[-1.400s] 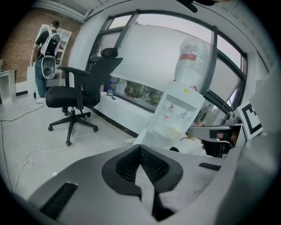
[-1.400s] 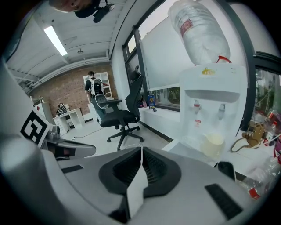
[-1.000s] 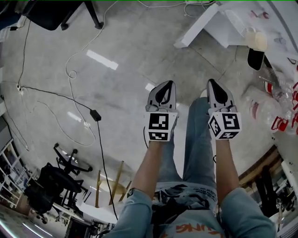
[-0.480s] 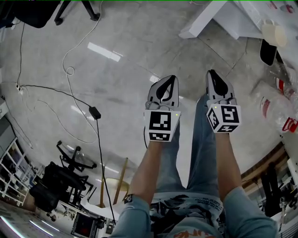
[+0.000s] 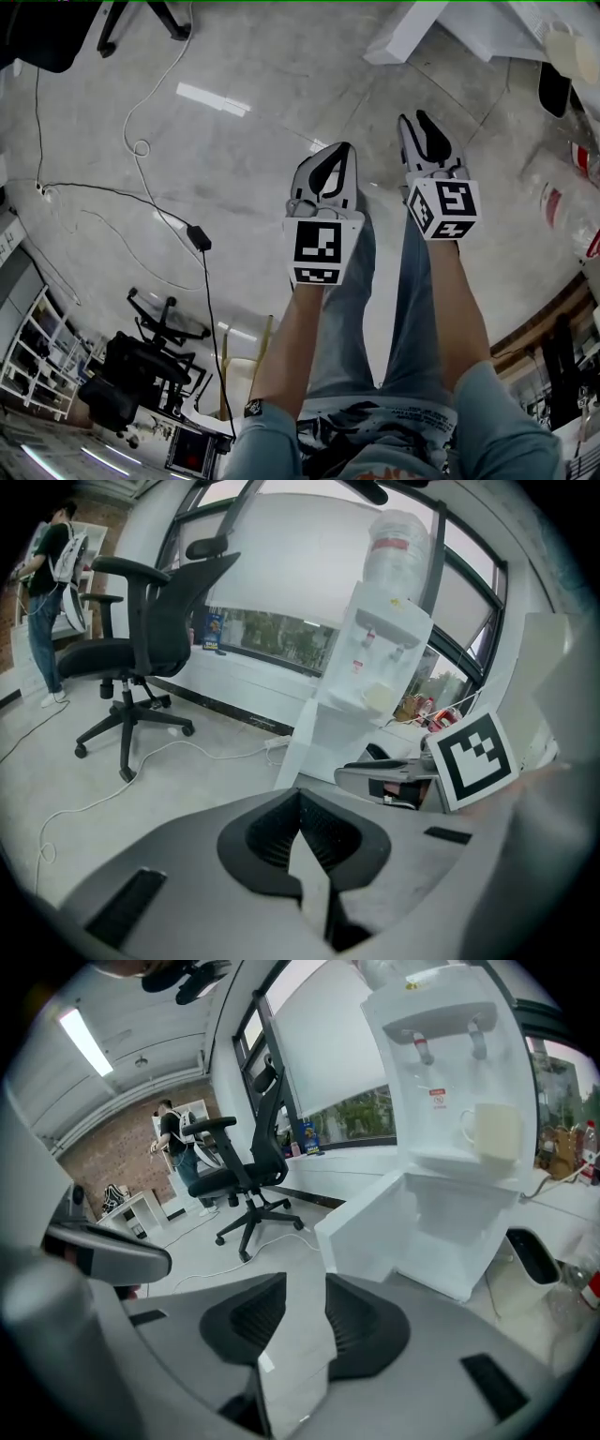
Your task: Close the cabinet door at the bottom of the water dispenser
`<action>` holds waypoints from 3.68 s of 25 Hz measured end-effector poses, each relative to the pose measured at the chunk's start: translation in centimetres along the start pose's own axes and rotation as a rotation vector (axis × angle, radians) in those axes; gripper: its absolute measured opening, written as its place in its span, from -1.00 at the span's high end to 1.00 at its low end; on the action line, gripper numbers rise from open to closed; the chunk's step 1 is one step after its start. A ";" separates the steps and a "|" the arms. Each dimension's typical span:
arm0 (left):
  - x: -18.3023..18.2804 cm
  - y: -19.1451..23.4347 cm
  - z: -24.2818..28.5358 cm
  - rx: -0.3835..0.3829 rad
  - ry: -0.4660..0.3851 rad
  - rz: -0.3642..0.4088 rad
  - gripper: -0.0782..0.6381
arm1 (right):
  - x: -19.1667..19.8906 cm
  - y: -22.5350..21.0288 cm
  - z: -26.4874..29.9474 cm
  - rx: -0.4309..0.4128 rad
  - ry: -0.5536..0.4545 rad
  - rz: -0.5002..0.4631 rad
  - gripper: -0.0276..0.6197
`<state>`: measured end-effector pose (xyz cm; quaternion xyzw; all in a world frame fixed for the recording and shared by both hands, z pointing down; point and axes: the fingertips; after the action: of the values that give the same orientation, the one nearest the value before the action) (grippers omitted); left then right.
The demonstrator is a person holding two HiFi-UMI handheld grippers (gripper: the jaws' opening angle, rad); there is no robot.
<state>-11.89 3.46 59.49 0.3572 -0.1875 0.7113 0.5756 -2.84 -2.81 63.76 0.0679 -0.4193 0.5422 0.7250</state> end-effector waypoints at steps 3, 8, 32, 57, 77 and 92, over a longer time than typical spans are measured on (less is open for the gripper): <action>0.5 0.7 0.2 0.007 0.011 0.005 0.75 | 0.5 0.3 1.9 0.000 0.009 0.009 0.50; 1.3 2.0 0.6 0.012 0.021 0.005 0.75 | 0.7 -0.3 5.2 0.048 0.010 0.047 0.24; 4.3 4.8 3.4 0.035 0.090 -0.019 0.75 | -1.0 -4.1 14.4 0.273 -0.019 0.016 0.13; 3.3 0.6 5.7 0.083 0.121 0.039 0.75 | 0.6 -8.0 11.7 0.246 0.021 -0.015 0.24; 0.5 -5.9 8.1 0.137 0.114 0.166 0.75 | 1.8 -15.5 6.0 0.306 -0.001 0.092 0.26; -0.8 -11.1 10.0 0.163 0.112 0.168 0.75 | 1.1 -22.2 2.7 0.356 -0.003 0.117 0.30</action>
<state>1.69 -0.94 64.06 0.3453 -0.1258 0.7889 0.4925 14.52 -12.48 74.16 0.1715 -0.3213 0.6490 0.6680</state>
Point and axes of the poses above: the fingertips, and each gripper's own axes: z forward along the fingers, y to its left, x out of its underside, and after that the axes turned 10 degrees about z, right-handed
